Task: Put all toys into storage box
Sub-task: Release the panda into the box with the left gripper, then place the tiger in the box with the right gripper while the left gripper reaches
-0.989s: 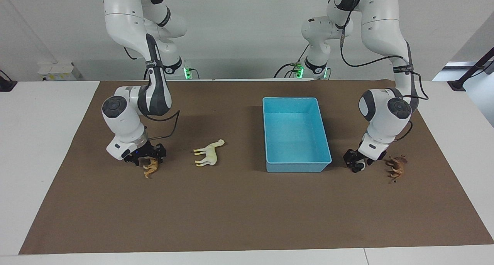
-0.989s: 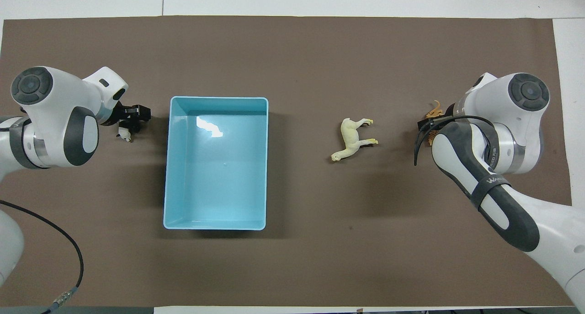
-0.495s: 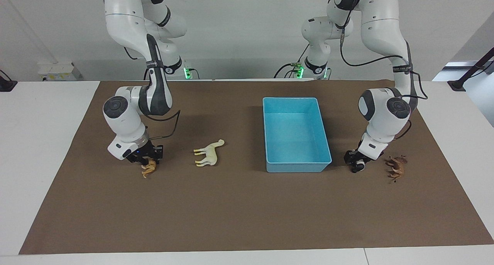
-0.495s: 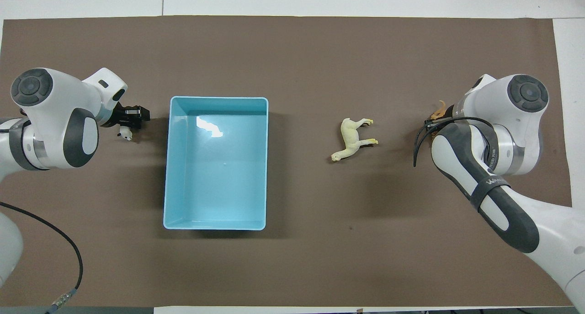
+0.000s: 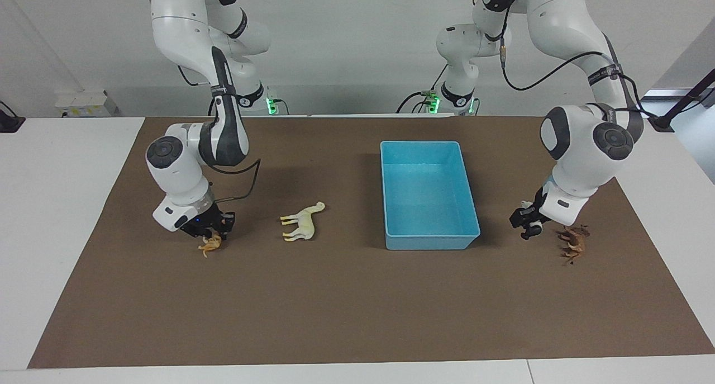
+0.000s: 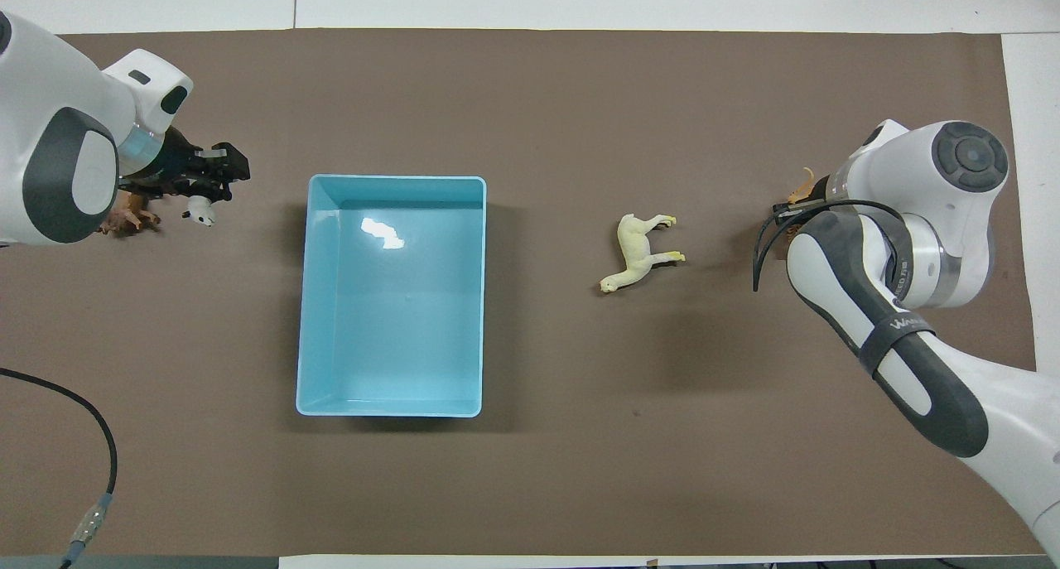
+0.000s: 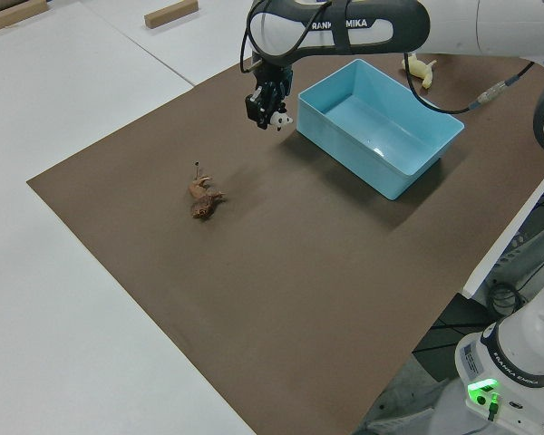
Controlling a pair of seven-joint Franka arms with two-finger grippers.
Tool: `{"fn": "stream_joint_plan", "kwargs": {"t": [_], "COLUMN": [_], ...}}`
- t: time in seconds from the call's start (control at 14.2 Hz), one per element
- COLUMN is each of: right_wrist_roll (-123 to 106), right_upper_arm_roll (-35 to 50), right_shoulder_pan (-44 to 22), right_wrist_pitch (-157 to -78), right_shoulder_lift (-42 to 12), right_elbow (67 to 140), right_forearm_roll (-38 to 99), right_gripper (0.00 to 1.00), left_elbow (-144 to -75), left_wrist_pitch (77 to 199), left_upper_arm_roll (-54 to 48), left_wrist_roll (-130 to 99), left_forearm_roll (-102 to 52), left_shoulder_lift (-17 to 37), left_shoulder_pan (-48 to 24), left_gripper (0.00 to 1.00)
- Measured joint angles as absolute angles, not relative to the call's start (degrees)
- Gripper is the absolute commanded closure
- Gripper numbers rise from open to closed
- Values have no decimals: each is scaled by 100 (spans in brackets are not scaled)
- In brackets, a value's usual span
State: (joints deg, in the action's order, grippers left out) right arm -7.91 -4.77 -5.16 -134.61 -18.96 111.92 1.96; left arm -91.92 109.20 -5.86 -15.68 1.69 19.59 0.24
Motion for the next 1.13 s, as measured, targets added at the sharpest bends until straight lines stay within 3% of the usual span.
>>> {"fn": "stream_joint_plan", "kwargs": {"t": [0.21,0.28,0.42,0.64,0.85,1.13], "right_wrist_roll": [-790,-791,-790,-714,-248,1453], "right_upper_arm_roll": [-483,-484,-485,-456,-348,-303], "right_shoulder_pan": [-512,-510,-507,-516,-697,-1664], "right_wrist_pitch": [-12886,-12580,-11876,-10848,-10247,-9840], "right_shoulder_lift": [-1613,-1461,-1178,-905,-716,-685], "right_elbow": [10703,10537,10172,9562,9170,8649], "right_forearm_roll": [196,196,196,214,232,277], "right_gripper": [100,100,100,100,100,100], "left_elbow": [-9146,-9237,-9647,-10252,-10327,-10308], "left_wrist_pitch": [10662,10619,10614,10753,10815,10995], "left_upper_arm_roll": [-624,-632,-642,-640,-568,-451], "left_wrist_roll": [-2852,-3253,-3828,-4011,-3962,-2986], "left_forearm_roll": [56,55,55,55,55,70], "left_shoulder_lift": [1679,1637,1536,1346,1205,1118], "left_shoulder_pan": [-605,-895,-1419,-1652,-1608,-1174], "left_gripper": [65,56,0,0,0,0]}}
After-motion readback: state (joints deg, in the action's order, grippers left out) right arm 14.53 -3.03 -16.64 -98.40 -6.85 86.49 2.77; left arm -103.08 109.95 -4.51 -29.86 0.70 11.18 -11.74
